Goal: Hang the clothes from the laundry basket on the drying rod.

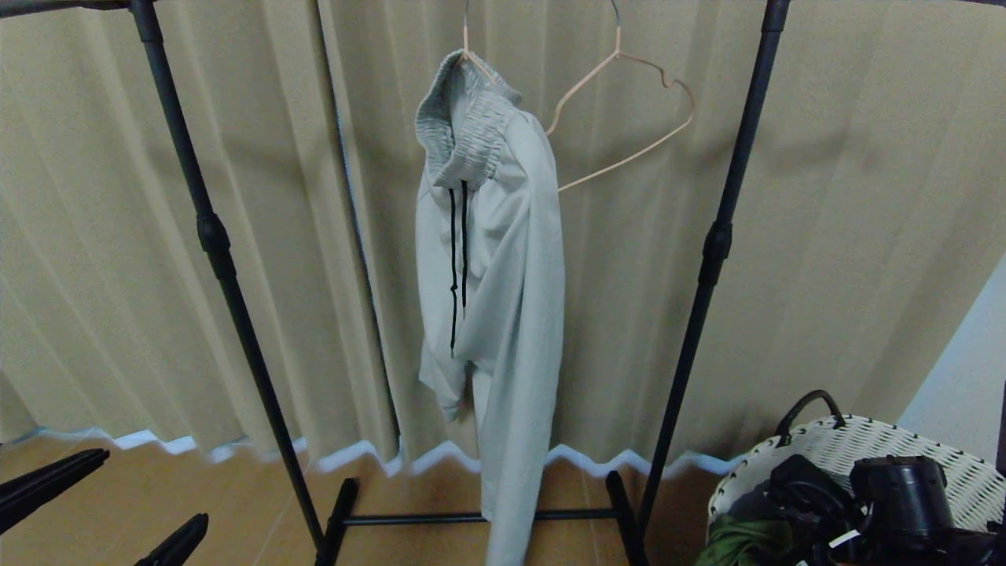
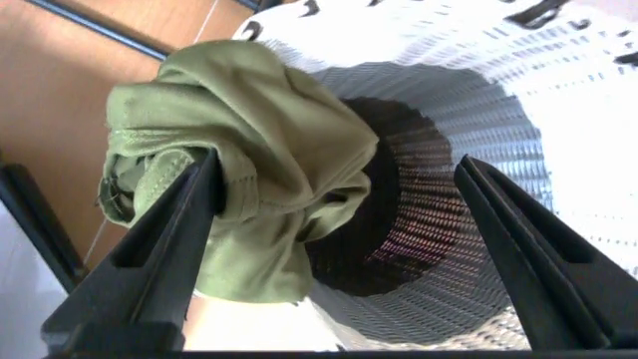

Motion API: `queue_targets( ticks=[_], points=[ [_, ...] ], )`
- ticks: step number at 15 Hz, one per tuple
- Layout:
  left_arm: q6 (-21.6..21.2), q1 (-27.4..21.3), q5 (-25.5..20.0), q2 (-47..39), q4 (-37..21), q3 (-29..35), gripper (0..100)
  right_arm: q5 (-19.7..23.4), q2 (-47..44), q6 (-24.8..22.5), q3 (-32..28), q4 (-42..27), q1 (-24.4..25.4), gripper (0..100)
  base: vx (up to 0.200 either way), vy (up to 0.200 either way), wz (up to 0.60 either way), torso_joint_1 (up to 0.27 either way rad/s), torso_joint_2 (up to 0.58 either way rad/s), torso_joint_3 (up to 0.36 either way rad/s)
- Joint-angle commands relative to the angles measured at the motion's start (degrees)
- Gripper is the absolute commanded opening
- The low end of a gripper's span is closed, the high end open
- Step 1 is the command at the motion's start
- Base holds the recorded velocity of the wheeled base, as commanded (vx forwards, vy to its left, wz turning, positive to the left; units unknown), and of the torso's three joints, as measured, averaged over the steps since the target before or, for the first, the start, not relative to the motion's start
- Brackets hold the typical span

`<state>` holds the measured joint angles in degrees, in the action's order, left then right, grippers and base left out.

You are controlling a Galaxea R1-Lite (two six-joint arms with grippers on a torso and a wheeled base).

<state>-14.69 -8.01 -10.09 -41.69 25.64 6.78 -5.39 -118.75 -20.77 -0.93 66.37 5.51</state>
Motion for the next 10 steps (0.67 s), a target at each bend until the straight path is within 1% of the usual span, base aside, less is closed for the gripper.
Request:
queue_targets(
  ticks=[1,3,4,5,6,10],
  points=[
    [0.0,0.1,0.1,0.0,0.0,0.2,100,1.3,-5.5,1.3,-0.5,0.7,0.3,100,0.000,0.000,0.00,0.000,0.00,0.000],
    [0.0,0.1,0.1,0.0,0.0,0.1,100,2.1,-5.8,1.3,-0.5,0.6,0.6,100,0.000,0.000,0.00,0.000,0.00,0.000],
    [0.0,0.1,0.1,-0.1,0.0,0.1,100,2.2,-5.7,1.3,-0.6,0.6,0.6,0,0.000,0.000,0.00,0.000,0.00,0.000],
    [0.1,0.1,0.1,-0.1,0.0,0.2,100,2.8,-5.1,1.3,-0.5,0.7,0.5,0,0.000,0.000,0.00,0.000,0.00,0.000],
    [0.1,0.1,0.1,-0.1,0.0,0.1,100,4.2,-3.9,1.4,-0.2,0.7,0.4,0,0.000,0.000,0.00,0.000,0.00,0.000],
    [0.1,0.2,0.1,-0.1,0.0,0.2,100,6.0,5.7,2.3,0.9,-1.0,0.5,0,0.000,0.000,0.00,0.000,0.00,0.000]
  ],
)
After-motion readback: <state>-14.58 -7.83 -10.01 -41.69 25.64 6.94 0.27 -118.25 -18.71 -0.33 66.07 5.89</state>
